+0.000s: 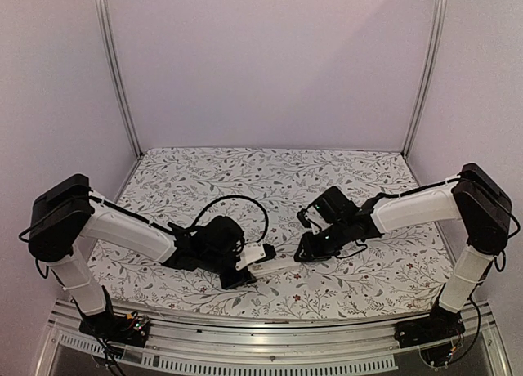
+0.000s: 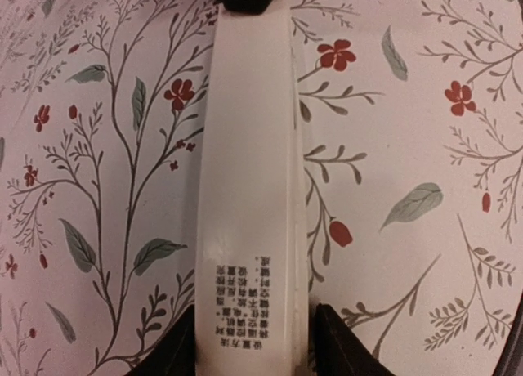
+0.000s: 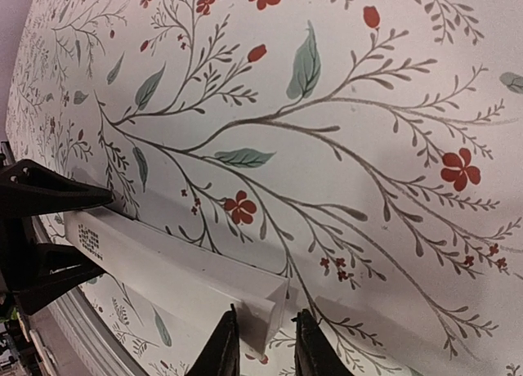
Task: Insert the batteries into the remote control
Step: Adjust the battery cover on the remote control without the battery cover.
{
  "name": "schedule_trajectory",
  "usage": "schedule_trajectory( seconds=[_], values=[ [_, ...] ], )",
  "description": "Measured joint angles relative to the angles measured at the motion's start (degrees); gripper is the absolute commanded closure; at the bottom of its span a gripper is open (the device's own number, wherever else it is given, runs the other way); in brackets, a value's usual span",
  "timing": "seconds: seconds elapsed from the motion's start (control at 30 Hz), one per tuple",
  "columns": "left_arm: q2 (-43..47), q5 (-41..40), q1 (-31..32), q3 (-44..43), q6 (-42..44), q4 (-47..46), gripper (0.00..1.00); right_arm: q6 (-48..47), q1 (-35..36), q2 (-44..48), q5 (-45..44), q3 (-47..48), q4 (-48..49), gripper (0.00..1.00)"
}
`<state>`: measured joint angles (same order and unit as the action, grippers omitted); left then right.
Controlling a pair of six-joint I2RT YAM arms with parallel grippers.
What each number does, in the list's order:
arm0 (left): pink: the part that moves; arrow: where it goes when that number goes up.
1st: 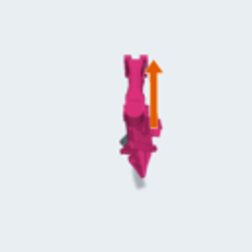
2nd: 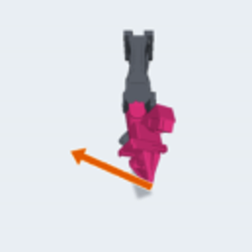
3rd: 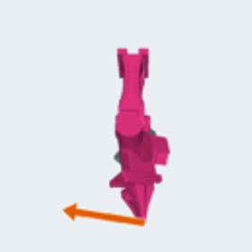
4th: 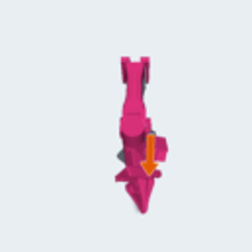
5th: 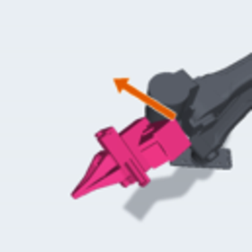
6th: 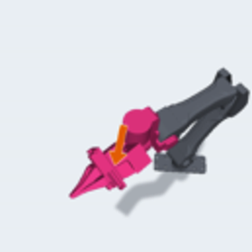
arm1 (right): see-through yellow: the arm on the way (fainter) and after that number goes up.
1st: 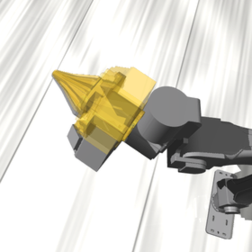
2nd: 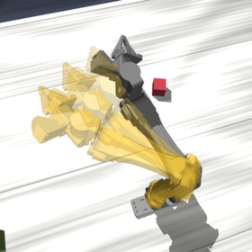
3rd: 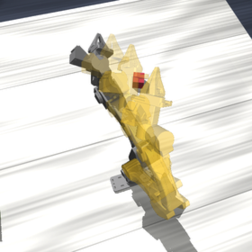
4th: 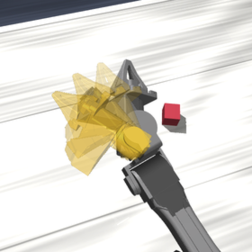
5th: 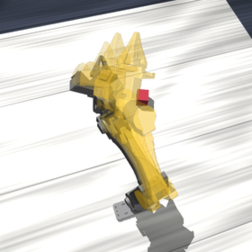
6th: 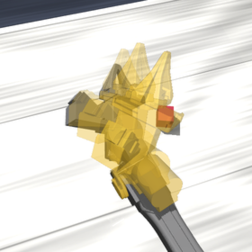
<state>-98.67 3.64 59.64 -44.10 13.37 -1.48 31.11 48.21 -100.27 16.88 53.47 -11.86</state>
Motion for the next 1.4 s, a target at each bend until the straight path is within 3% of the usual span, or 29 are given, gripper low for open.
schedule_trajectory(
  seconds=[0.33, 0.5, 0.57, 0.7, 0.8, 1.27, 1.33, 1.4],
  values=[
    [2.54, 0.37, 0.00, 0.22, -0.39, -0.72, 0.36, -0.79, 0.17, 0.00, -0.72, 0.50, -0.90, 0.74],
    [7.87, 1.60, -0.17, 1.68, -1.07, -1.36, 0.34, -1.88, 0.17, 0.00, -1.84, 2.08, -2.82, 0.70],
    [9.97, 2.32, -0.55, 2.14, -1.73, -1.62, 0.39, -2.23, 0.17, 0.00, -2.01, 2.80, -3.30, 0.70],
    [13.18, 3.43, -2.40, 2.64, -4.94, -2.27, 0.68, -3.06, 0.17, 0.00, -2.51, 4.50, -4.00, 0.71],
    [12.37, 2.84, -3.41, 2.60, -6.71, -1.70, 0.74, -3.69, 0.20, 0.02, -2.82, 5.70, -4.42, 0.76],
    [8.94, 1.97, -3.45, 3.15, -11.10, 0.46, 0.75, -3.56, 4.24, -1.05, 3.21, 6.27, 0.52, 0.82],
    [8.96, 1.95, -3.45, 3.26, -11.39, 0.48, 0.73, -3.61, 4.24, -1.77, 4.24, 6.27, 1.20, 0.79],
    [9.33, 1.81, -3.45, 3.56, -11.63, 0.46, 0.66, -4.24, 4.24, -1.84, 5.35, 6.27, 1.77, 0.68]
  ],
)
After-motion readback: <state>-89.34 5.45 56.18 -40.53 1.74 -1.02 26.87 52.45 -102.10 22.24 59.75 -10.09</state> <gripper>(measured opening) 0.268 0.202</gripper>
